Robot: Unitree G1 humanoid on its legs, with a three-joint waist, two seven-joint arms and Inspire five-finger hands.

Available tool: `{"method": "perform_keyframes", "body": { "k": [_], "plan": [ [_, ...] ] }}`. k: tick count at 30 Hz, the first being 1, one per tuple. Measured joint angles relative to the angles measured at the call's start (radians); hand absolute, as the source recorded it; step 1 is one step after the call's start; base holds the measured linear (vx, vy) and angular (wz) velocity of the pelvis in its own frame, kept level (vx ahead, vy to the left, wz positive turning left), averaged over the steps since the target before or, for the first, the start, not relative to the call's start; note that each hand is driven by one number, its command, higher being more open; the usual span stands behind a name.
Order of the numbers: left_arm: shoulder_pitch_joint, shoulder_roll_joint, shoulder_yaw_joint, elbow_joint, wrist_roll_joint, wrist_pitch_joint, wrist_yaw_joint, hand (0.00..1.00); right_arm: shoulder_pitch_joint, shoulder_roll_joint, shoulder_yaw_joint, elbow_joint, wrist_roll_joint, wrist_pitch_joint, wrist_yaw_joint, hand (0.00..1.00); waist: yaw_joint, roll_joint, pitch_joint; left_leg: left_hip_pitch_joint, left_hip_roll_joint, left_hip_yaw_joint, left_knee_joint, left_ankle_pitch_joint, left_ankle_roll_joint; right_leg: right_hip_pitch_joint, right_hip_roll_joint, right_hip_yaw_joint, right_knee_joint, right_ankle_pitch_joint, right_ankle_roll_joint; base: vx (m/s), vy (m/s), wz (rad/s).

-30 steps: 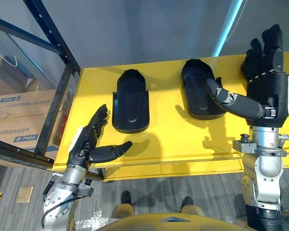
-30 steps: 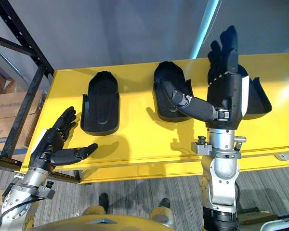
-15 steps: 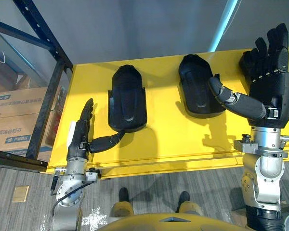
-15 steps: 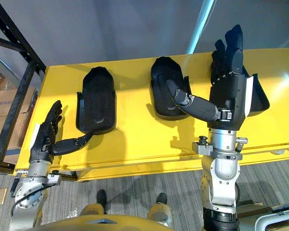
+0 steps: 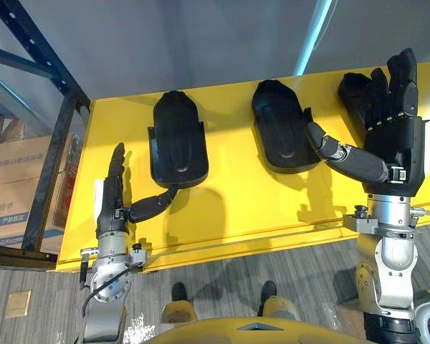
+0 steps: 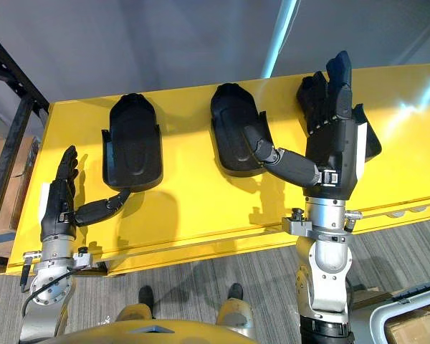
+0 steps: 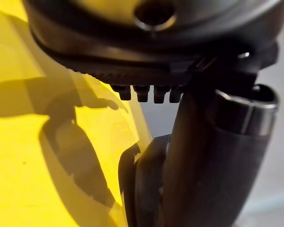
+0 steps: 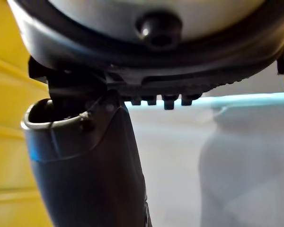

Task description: Walk over and take three plastic housings, then place them on the shelf

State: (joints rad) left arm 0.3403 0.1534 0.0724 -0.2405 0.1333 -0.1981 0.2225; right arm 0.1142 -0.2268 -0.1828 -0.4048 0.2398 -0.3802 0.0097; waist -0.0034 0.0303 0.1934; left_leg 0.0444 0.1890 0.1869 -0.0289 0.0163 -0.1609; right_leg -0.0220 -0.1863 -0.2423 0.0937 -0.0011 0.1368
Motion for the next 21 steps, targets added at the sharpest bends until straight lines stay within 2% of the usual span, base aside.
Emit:
{"method": "perform_keyframes", "body": {
  "k": [6,21],
  "plan": [
    [-0.033,0.000,-0.001,0.001,0.001,0.000,0.039,1.00,0.031,0.001,0.006,0.000,0.000,0.000,0.002,1.00,-0.002,-0.003,0.003,0.000,0.014,0.002,0.010,-0.005,-0.004,0.003,0.013,0.011,0.000,-0.002,-0.003,0.00,-0.001,-0.01],
    [-0.034,0.000,0.000,0.000,-0.004,-0.011,0.039,1.00,0.030,0.032,0.009,0.000,0.000,0.000,0.002,1.00,-0.002,-0.002,0.002,0.005,0.015,0.008,0.015,-0.007,-0.006,0.008,0.016,0.028,0.000,-0.002,-0.004,0.00,-0.001,-0.01]
  ]
}}
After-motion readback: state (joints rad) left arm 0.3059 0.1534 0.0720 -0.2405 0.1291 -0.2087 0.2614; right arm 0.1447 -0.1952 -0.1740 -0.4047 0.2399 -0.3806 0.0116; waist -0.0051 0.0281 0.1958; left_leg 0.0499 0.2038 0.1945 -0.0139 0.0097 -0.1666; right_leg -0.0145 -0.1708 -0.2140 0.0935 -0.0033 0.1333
